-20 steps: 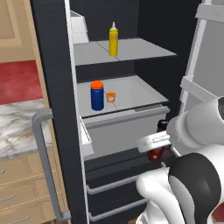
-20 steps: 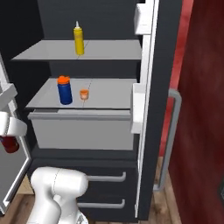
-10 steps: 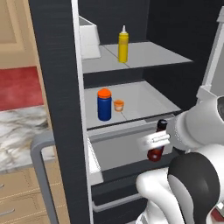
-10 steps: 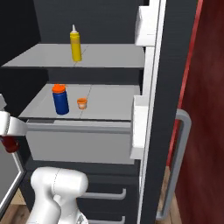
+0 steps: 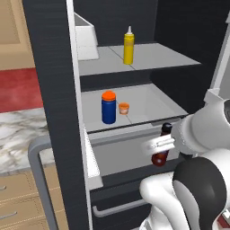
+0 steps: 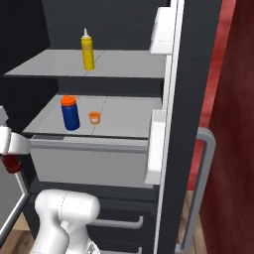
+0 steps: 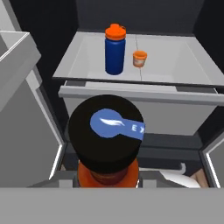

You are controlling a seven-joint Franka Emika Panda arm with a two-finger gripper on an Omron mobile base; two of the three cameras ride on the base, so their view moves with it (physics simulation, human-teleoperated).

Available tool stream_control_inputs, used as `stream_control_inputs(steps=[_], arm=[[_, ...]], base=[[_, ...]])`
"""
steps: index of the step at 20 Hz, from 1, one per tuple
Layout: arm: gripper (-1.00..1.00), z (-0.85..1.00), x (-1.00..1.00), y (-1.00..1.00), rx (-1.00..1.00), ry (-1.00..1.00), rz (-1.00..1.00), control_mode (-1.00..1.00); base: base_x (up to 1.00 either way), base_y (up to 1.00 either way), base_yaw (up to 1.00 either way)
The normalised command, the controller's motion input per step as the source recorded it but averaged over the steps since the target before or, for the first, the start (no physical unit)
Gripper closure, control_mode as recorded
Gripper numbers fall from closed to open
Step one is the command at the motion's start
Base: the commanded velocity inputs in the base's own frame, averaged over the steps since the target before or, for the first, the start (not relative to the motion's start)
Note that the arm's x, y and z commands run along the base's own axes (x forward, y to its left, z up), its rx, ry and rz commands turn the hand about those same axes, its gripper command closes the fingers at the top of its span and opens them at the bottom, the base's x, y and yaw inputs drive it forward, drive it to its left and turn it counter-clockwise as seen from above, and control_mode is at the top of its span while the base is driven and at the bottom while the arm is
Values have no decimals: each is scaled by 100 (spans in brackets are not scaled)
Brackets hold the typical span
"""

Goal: Place the condiment bottle and mustard from the counter to the top shelf of the fridge. If the existing items in the fridge are on the top shelf, move them to other shelves.

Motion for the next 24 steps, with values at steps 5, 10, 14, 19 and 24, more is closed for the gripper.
stream_control_inputs(steps=[5, 10, 14, 19, 24], arm=[[100, 28, 30, -9, 0, 0, 0, -100], [100, 91, 75, -22, 0, -7, 0, -100], [100, 93, 92, -1, 0, -11, 0, -100], [100, 57, 100, 0, 1, -3, 0, -100], [100, 10, 93, 2, 9, -2, 4, -100]], base=[[57, -13, 1], [0, 0, 0], [0, 0, 0], [0, 0, 0], [0, 0, 0]])
